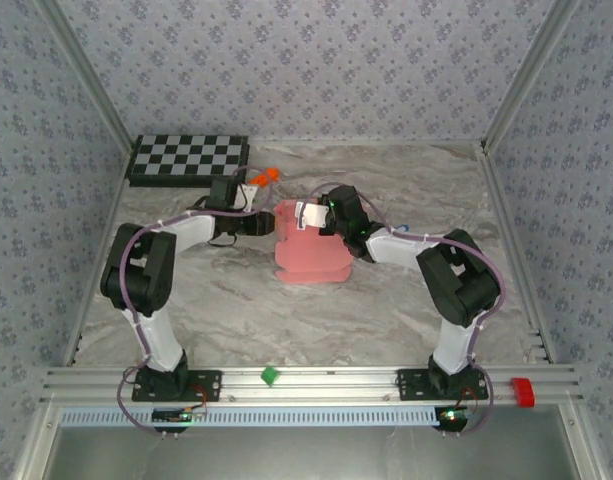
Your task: Fold the paper box
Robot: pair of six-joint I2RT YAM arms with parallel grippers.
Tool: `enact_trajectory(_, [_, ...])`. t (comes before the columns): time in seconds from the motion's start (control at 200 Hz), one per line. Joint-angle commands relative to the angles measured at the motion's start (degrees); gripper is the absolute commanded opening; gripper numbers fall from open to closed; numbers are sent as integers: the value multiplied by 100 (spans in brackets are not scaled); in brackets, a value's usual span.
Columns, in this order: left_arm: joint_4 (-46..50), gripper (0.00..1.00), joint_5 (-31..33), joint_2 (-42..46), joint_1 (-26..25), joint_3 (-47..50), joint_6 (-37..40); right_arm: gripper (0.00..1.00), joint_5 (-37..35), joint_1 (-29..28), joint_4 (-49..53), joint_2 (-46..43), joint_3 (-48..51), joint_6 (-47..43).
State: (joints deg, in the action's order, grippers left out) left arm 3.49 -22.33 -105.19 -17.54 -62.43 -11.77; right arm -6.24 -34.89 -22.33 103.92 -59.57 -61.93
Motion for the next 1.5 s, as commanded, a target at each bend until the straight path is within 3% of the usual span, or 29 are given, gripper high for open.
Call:
enact_trajectory(0.0, [-145, 58, -335, -46, -65, -54, 137, 0, 0, 0, 270, 75, -160, 161])
enact_trajectory(0.825, [-425, 57, -974, -253, -99, 9, 321, 0, -82, -3, 395, 174, -283, 162])
enact_trajectory(1.494, [-2039, 57, -754, -449, -358, 297, -173, 0, -10, -26, 675, 182, -361, 271])
